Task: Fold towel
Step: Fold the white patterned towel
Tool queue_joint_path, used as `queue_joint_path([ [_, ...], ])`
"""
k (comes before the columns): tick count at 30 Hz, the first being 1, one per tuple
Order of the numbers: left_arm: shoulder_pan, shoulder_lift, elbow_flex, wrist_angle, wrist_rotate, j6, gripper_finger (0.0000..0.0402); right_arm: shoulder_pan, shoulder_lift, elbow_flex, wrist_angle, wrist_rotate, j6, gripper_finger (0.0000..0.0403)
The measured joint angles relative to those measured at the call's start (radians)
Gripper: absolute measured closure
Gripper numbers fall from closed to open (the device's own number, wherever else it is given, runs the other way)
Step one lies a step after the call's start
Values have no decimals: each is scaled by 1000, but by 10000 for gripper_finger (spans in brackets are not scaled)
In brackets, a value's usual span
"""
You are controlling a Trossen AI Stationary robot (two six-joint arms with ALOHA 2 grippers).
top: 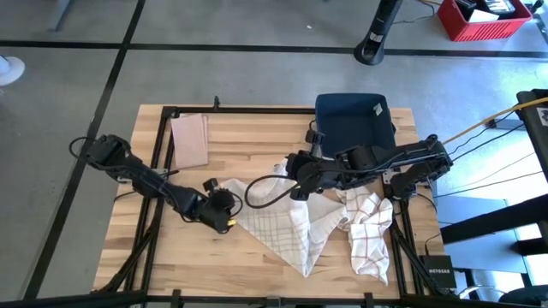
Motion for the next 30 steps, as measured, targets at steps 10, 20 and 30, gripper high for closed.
queue_joint_path([
  [10, 83, 0, -78, 122, 26, 54, 251, -6, 0, 0, 3, -11, -1, 395],
  [20, 114, 0, -129, 252, 68, 97, 251, -6, 0, 0, 3, -11, -1, 395],
  [30, 136, -16, -128, 198, 50, 51, 329, -5, -1, 0, 2, -11, -1, 395],
])
